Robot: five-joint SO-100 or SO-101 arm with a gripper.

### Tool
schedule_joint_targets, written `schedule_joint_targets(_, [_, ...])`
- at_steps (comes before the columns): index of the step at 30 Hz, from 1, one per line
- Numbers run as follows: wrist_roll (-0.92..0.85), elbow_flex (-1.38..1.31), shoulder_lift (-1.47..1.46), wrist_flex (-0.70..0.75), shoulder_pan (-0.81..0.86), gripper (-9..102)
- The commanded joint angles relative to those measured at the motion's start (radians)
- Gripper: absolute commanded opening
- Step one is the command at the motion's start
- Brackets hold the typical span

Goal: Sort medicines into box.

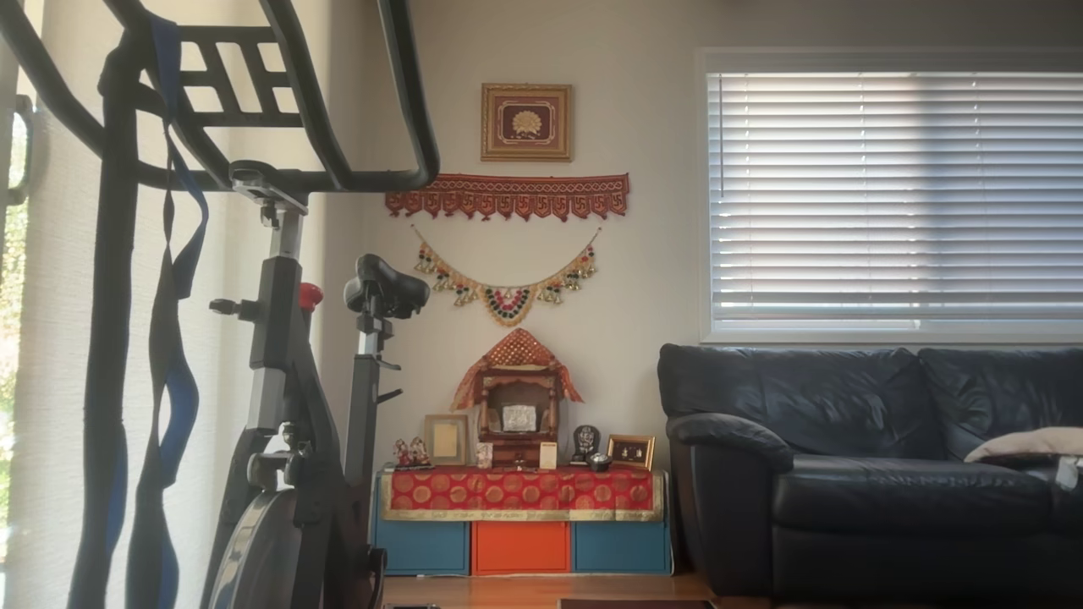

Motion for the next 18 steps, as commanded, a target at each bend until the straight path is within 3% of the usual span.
schedule_joint_targets(1, [-0.009, -0.021, 0.103, -0.018, 0.002, 16])
schedule_joint_targets(18, [-0.023, 0.005, 0.025, -0.109, 0.017, 15])
